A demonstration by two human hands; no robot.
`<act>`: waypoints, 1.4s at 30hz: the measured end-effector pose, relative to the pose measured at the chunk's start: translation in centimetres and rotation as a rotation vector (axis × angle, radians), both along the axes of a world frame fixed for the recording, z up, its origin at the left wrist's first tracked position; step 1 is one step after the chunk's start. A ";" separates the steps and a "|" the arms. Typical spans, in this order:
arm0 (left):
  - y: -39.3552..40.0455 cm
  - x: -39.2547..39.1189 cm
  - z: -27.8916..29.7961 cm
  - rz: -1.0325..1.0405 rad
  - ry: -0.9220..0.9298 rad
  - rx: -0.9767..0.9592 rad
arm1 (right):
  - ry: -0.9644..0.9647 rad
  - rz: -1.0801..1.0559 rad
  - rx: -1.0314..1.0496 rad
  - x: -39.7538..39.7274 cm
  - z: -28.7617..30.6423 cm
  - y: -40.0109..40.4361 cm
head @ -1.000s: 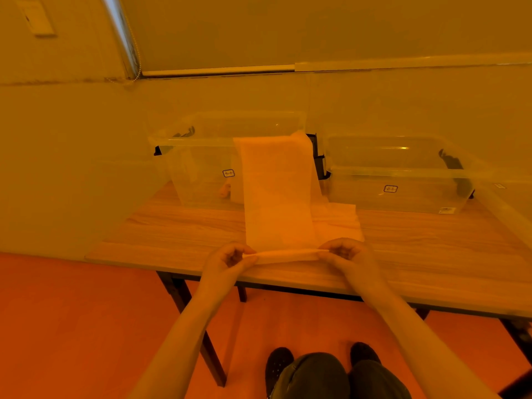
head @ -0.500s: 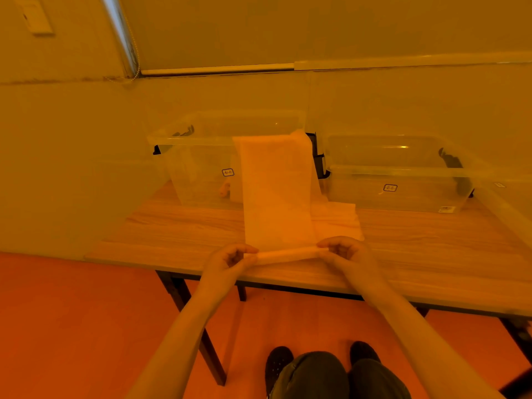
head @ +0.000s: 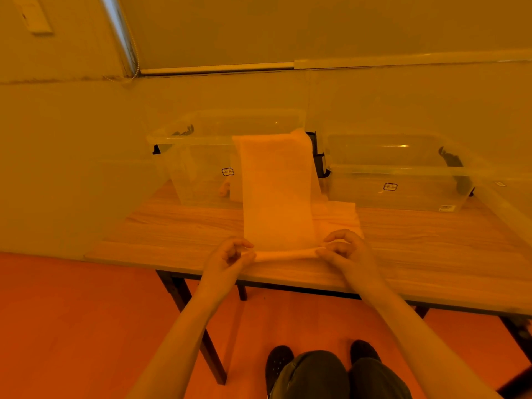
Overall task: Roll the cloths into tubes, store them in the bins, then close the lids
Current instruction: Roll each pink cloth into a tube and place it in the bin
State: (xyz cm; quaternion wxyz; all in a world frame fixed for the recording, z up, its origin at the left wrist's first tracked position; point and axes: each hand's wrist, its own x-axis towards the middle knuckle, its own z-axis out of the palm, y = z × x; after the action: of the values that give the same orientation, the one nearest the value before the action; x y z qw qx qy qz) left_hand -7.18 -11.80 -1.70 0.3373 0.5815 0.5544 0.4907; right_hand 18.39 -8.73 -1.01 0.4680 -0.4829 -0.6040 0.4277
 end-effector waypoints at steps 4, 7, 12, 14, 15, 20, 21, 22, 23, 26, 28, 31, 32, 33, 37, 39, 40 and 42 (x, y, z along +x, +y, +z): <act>0.0 -0.1 -0.3 -0.036 0.048 -0.001 | -0.002 0.023 0.004 0.2 -0.1 0.1; -0.1 0.1 0.0 -0.029 0.023 -0.036 | 0.009 0.031 0.005 0.3 0.0 0.0; -0.1 0.0 0.2 -0.013 0.009 -0.037 | -0.019 0.030 -0.018 0.2 0.1 0.0; -0.1 0.1 0.2 -0.011 -0.007 -0.016 | -0.011 0.024 -0.019 0.2 0.0 0.0; -0.1 0.1 0.2 -0.012 -0.016 -0.009 | -0.004 0.021 -0.018 0.2 0.0 0.0; 0.0 0.2 0.0 -0.001 -0.002 0.001 | -0.027 0.028 0.013 0.1 0.0 -0.1; 0.0 0.2 0.0 0.001 0.001 0.003 | -0.015 0.025 0.007 0.1 0.0 -0.1; 0.0 0.2 0.0 0.003 0.002 0.007 | 0.001 0.024 -0.002 0.1 0.0 -0.1; 0.1 0.2 0.0 0.000 0.009 0.011 | 0.015 0.024 -0.011 0.1 0.0 -0.1; 0.0 0.0 -0.1 -0.026 0.051 0.007 | 0.011 0.032 -0.003 0.2 -0.1 -0.1; -0.2 -0.1 -0.1 -0.023 0.048 -0.005 | -0.004 0.029 -0.004 0.2 -0.1 -0.1; -0.3 -0.1 0.0 -0.013 0.021 -0.039 | -0.045 0.026 -0.020 0.2 0.0 -0.1; -0.3 -0.1 0.1 -0.012 0.013 -0.043 | -0.054 0.024 -0.020 0.2 0.0 -0.1; -0.3 -0.1 0.1 -0.008 0.011 -0.042 | -0.062 0.018 -0.017 0.1 -0.1 -0.1; -0.4 0.0 0.0 0.005 0.006 -0.018 | -0.046 0.009 0.001 0.0 -0.1 -0.1; -0.3 -0.1 -0.1 0.006 0.011 -0.015 | -0.056 0.015 0.015 0.1 -0.1 -0.1; -0.2 -0.1 -0.1 0.009 0.021 -0.016 | -0.060 0.015 0.022 0.1 -0.1 -0.1; -0.2 -0.1 -0.1 0.021 0.041 -0.015 | -0.037 0.003 0.030 0.1 -0.1 -0.1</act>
State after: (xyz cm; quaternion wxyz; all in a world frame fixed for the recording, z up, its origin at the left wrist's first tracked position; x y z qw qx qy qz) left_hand -7.33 -12.00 -1.77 0.3251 0.5828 0.5710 0.4781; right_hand 18.49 -8.81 -1.13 0.4630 -0.4828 -0.6197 0.4105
